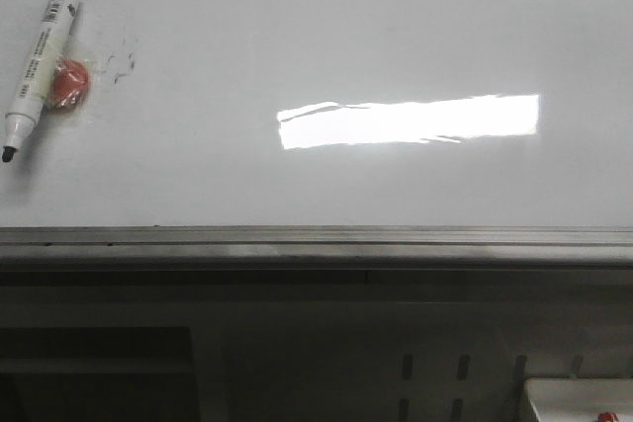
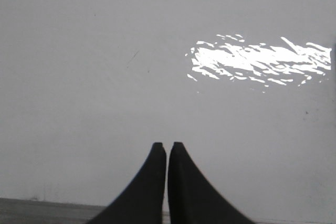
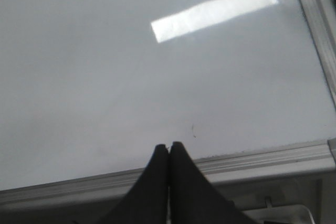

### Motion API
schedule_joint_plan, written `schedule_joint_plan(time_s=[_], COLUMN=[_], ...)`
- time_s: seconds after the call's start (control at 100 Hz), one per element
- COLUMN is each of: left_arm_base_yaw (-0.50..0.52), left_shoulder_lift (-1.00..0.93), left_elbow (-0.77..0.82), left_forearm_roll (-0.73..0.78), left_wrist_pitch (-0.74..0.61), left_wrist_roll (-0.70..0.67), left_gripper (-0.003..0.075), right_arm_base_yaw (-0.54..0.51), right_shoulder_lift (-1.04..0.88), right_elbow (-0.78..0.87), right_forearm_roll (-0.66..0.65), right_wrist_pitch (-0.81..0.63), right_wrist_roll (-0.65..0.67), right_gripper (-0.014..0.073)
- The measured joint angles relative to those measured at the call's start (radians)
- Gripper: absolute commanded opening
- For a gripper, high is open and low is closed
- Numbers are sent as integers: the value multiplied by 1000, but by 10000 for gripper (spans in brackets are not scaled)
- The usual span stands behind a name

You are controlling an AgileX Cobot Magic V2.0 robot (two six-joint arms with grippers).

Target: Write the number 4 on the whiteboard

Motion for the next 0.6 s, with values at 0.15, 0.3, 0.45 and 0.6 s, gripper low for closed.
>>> schedule_joint_plan(time_s=[0.15, 0.3, 0.45, 0.6], left_arm_base_yaw=[0, 0, 0, -2], left_shoulder_lift=[103, 165, 228, 287], left_elbow=[-80, -99, -99, -99], left_forearm_roll=[20, 58, 76, 40], left_wrist_pitch=[15, -17, -93, -250], left_wrist_roll=[0, 0, 0, 0], left_gripper=[-20, 115, 337, 344], right_arm_base_yaw=[0, 0, 0, 0], right_shoulder_lift=[139, 234, 276, 281], right_elbow=[-136, -198, -201, -201], right_forearm_roll=[2, 2, 2, 2], right_wrist_pitch=[83, 83, 79, 75], right_wrist_roll=[0, -6, 0, -6], right_gripper=[-66, -66, -66, -66])
